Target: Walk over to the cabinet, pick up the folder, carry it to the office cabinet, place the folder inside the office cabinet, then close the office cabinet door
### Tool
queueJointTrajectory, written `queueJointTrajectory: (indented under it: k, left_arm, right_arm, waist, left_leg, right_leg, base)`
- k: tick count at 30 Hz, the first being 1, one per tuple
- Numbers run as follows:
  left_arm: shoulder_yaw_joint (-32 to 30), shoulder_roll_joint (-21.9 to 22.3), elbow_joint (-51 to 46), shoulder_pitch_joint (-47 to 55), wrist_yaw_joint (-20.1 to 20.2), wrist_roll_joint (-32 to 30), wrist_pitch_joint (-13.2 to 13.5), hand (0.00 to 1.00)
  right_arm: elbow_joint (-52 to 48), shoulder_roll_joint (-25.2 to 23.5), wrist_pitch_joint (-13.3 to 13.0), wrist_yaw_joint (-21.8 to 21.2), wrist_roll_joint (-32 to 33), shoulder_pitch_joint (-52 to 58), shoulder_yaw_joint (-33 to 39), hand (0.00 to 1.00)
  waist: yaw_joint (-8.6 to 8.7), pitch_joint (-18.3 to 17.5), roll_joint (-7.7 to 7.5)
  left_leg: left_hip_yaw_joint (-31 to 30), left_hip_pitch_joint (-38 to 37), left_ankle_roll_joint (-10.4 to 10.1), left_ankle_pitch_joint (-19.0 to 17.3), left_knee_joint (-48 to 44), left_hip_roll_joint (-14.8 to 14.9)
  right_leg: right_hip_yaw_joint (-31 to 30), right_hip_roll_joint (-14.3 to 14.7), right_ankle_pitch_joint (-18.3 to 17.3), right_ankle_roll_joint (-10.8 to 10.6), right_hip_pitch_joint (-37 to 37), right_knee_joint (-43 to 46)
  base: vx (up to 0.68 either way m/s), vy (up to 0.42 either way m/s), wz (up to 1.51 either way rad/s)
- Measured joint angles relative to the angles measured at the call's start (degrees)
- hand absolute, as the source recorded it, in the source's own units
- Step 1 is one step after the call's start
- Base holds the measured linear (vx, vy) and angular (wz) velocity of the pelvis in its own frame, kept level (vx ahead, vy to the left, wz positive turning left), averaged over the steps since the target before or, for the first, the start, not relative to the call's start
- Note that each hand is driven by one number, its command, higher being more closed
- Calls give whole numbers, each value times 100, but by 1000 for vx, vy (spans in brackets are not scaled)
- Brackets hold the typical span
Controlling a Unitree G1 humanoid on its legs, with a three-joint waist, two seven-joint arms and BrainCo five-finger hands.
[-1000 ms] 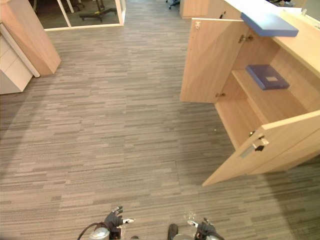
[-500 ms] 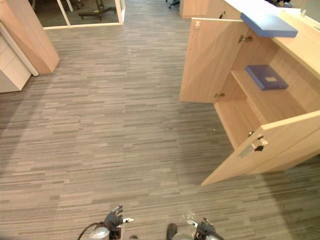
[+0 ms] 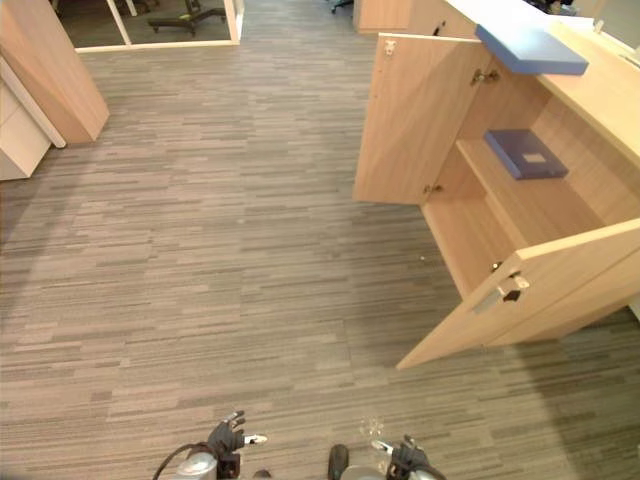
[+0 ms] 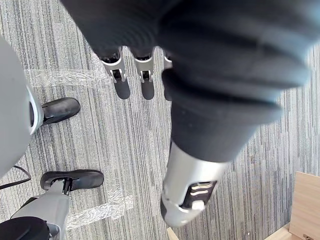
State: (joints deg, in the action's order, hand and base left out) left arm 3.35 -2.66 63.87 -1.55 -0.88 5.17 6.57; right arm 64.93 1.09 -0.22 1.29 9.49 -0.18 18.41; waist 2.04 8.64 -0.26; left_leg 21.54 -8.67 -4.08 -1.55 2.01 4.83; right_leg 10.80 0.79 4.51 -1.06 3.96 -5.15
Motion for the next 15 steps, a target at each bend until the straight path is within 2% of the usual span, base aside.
queueJointTrajectory:
  k: [12, 13, 14, 15]
  left_arm:
    - [4, -34, 79, -72, -4, -90, -4, 0]
    - [-9, -86, 79, -129, -17, -85, -10, 0]
    - [-10, -103, 78, -154, -26, -80, -12, 0]
    - [-22, -122, 61, -204, -40, -60, -9, 0]
  right_arm:
    - [-15, -9, 2, -1, -179, -12, -49, 0]
    - [-13, -29, 0, 0, -173, -10, -59, 0]
    - [-13, -34, -3, 0, -170, -10, -71, 0]
    - [-1, -22, -9, 0, -168, 7, -141, 0]
  waist:
    - [5, 39, -62]
    - [22, 75, -126]
    - [27, 89, -144]
    - [37, 115, -171]
  left_leg:
    - [-6, 77, 23, -28, -80, 18]
    - [3, 400, -1, -383, -899, 157]
    - [70, 621, -48, -542, -1426, 264]
    - [311, 1081, -138, -707, -2571, 540]
  right_leg:
    - [39, -5, -46, 45, -22, 9]
    - [90, -35, -226, 185, -1, 76]
    - [168, -60, -272, 213, -2, 99]
    - [244, -87, -341, 252, 24, 176]
  base:
    - [-3, -3, 1]
    - [-3, -27, 14]
    - [-42, -67, 22]
    - [-43, -70, 18]
